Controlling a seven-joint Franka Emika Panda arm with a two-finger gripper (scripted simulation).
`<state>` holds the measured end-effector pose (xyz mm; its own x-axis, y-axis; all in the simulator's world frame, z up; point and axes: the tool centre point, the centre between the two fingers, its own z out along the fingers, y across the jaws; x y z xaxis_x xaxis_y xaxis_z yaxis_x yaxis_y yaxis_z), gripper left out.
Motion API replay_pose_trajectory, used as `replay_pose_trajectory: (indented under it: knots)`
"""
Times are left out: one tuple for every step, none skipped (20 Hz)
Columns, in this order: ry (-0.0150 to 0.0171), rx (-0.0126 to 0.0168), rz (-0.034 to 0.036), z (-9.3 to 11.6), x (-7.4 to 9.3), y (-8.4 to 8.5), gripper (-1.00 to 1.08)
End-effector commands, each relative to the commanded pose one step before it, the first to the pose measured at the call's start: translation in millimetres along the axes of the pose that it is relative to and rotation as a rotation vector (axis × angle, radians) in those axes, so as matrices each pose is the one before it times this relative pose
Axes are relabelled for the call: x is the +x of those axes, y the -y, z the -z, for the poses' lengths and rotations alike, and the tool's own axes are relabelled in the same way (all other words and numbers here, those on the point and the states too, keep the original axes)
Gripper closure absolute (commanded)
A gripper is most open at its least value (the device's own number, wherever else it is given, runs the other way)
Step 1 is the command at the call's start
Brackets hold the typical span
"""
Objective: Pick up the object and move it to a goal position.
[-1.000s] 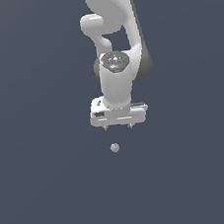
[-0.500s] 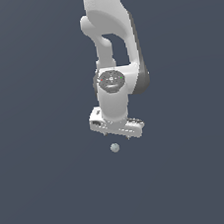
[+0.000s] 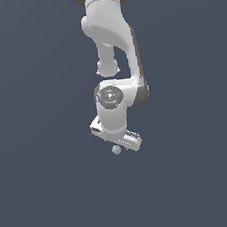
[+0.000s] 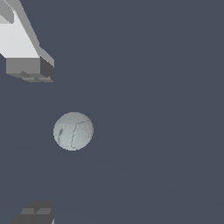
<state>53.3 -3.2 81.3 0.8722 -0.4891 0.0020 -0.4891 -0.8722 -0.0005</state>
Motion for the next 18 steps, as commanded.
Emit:
replay_pose_trajectory:
  knots:
    - [0.0008, -0.00004, -0.0333, -5.25, 2.17, -0.52, -0.92]
    - [0.00037, -0.00015, -0.00889, -1.52, 0.54, -0.18, -0.92]
    - [0.00029, -0.00013, -0.00724, -1.25, 0.43, -0.13, -0.92]
    - [0.00023, -0.0001, -0.00565, -0.97, 0.34, -0.11, -0.92]
    - [0.00016, -0.00008, -0.00408, -0.7, 0.26, -0.1, -0.92]
    - [0.00009, -0.00005, -0.00239, -0.42, 0.13, -0.03, -0.92]
    - [0.00003, -0.00001, -0.00069, -0.14, 0.01, 0.05, -0.92]
    - [0.00035, -0.00034, 0.00491, 0.48, -0.38, -0.18, -0.92]
    - [0.0, 0.0, 0.0, -0.37, -0.02, 0.02, -0.92]
    - [0.0, 0.0, 0.0, -1.11, -0.05, 0.06, -0.92]
    - [0.0, 0.0, 0.0, -1.85, -0.09, 0.09, -0.92]
    - [-0.00004, 0.00005, -0.00069, -2.55, 0.12, -0.27, -0.92]
    - [0.0, 0.0, 0.0, -3.31, -0.17, 0.15, -0.92]
    - [-0.00004, 0.00005, -0.00069, -4.0, 0.02, -0.22, -0.92]
    - [-0.00003, 0.00003, -0.00049, -4.72, -0.1, -0.08, -0.92]
    - [-0.00004, 0.00005, -0.00069, -5.39, -0.09, -0.17, -0.92]
    - [-0.00004, 0.00004, -0.00069, -5.96, -0.14, -0.16, -0.92]
    - [-0.00003, 0.00003, -0.00049, -5.46, -0.17, -0.06, -0.92]
